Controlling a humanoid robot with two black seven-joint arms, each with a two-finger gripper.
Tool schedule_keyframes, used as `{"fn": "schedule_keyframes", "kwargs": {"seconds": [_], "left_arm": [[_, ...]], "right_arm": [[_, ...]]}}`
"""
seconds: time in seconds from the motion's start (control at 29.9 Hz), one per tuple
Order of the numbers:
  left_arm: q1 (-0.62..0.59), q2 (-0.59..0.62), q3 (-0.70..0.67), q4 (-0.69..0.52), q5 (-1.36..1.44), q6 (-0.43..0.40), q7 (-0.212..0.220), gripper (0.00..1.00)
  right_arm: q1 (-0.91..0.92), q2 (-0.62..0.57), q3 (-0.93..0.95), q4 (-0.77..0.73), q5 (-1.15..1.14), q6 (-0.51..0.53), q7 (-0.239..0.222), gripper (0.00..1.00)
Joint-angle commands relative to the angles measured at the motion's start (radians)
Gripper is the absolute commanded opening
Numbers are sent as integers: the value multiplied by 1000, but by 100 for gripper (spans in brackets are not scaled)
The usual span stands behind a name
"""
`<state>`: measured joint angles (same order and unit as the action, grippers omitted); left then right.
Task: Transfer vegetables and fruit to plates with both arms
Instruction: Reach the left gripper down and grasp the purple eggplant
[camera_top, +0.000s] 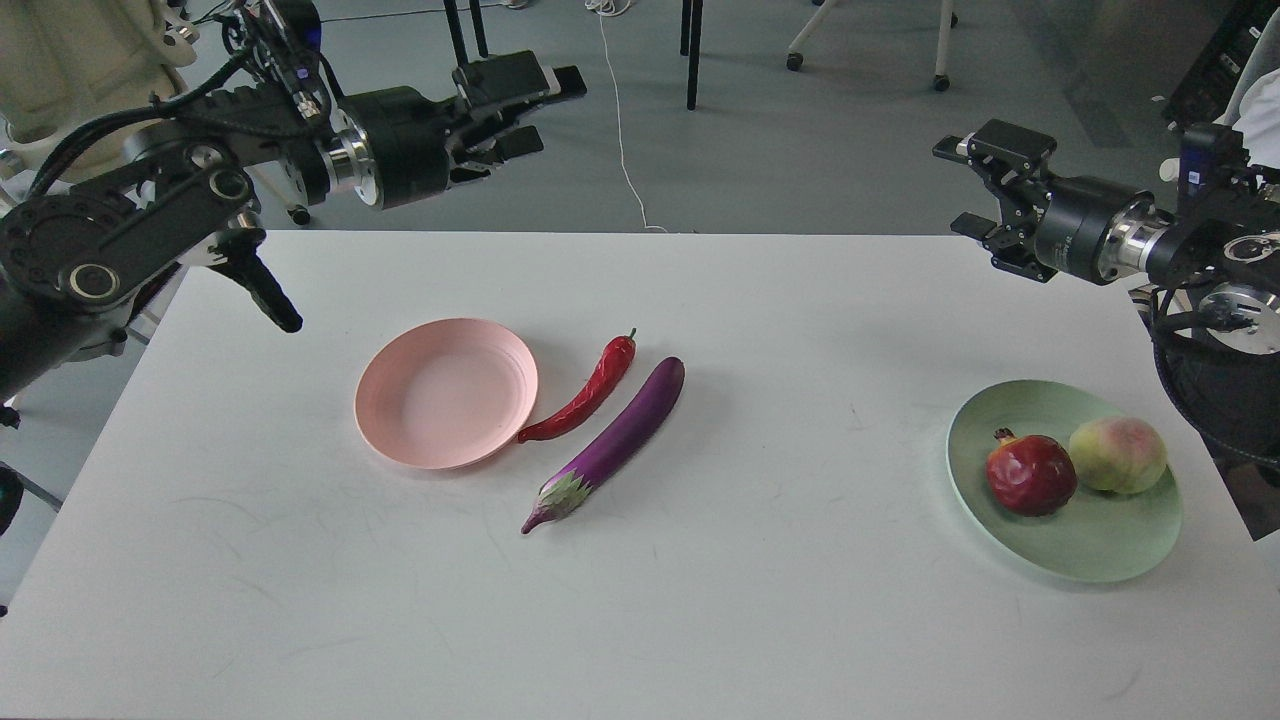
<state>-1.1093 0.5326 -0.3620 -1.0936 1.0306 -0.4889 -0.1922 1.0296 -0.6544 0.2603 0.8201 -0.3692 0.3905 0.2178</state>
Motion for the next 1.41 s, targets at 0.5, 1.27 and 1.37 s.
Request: {"fn": "schedule_keyframes", "kwargs": {"seconds": [0.5, 1.27, 1.37], "left_arm": [[17, -206, 285, -91, 778, 13, 69, 98], [114, -310, 353, 8, 852, 90, 140, 68], [114, -310, 354, 11, 852, 89, 138, 55]], "right_arm": [[-312, 38, 338, -180, 480, 98, 8, 99], [-341, 22, 418, -162, 480, 98, 8, 99], [-341, 22, 418, -162, 480, 98, 8, 99]]}}
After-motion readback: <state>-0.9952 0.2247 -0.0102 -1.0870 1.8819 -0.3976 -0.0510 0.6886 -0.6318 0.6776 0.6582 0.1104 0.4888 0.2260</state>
